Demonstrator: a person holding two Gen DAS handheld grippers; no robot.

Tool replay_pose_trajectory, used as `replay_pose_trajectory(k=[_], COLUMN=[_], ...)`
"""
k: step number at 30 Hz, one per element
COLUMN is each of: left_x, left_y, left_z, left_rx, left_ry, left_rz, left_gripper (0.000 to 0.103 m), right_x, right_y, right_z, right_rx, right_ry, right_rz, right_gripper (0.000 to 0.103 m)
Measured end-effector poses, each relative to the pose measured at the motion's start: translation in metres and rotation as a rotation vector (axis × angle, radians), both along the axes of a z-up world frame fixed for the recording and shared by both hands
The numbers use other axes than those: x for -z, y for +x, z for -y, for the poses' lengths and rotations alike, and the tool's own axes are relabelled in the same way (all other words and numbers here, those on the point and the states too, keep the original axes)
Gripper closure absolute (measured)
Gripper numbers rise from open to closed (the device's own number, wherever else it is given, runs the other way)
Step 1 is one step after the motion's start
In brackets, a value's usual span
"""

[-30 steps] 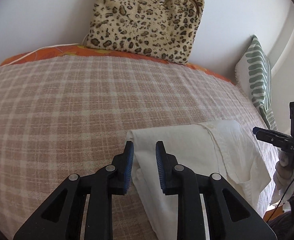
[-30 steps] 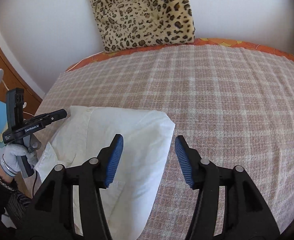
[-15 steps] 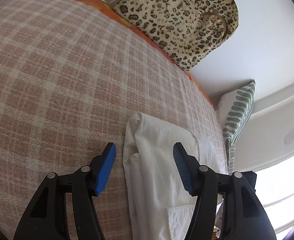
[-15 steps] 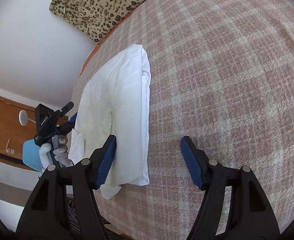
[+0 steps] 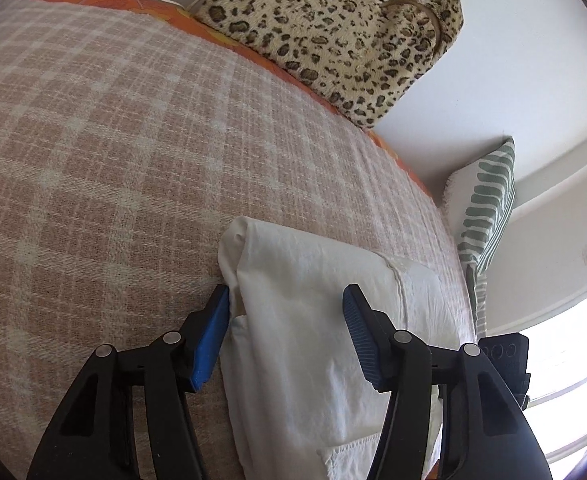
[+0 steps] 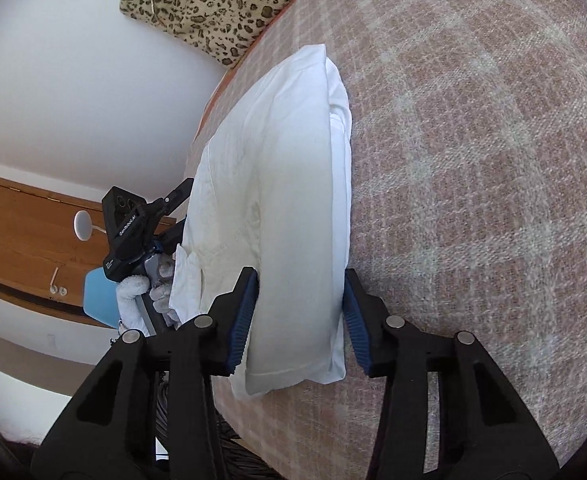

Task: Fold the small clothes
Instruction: 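Grasp the bundle edge with both tools and lift it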

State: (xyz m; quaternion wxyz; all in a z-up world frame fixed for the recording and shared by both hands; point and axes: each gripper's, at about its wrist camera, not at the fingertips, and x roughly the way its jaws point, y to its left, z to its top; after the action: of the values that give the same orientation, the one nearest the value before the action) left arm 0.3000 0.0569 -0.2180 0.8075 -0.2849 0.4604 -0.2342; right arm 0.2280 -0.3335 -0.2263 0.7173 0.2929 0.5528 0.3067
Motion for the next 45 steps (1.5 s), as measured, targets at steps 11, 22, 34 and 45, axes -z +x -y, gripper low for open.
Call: replay_pose_trajectory(k=[11, 22, 34, 45], left_x=[-0.034, -0.082, -0.112, -0.138], left_y=[-0.021, -0.042, -0.027, 0.021], left_z=[0.029, 0.06, 0.119, 0.227], left_rx=[0.005, 0.034, 0.087, 0.167], left_ry=[0.285, 0.314, 0.256, 0.243], left_rz=[0.193, 0.363, 0.432, 0.505], left_gripper=[0.096, 0.097, 0.098, 0.098], right_x=[-0.033, -0.08, -0.113, -0.143], right_y=[-0.017, -0.034, -0.03, 0.014], right_z=[-0.03, -0.03, 0.034, 0.12], right_rx=[-0.03, -0.037, 0.062, 0.152], right_ry=[-0.263, -0.362, -0.401, -0.54], right_rz=[0.198, 0.359, 0.43, 0.474], right_gripper=[0.087, 0.09, 0.091, 0.091])
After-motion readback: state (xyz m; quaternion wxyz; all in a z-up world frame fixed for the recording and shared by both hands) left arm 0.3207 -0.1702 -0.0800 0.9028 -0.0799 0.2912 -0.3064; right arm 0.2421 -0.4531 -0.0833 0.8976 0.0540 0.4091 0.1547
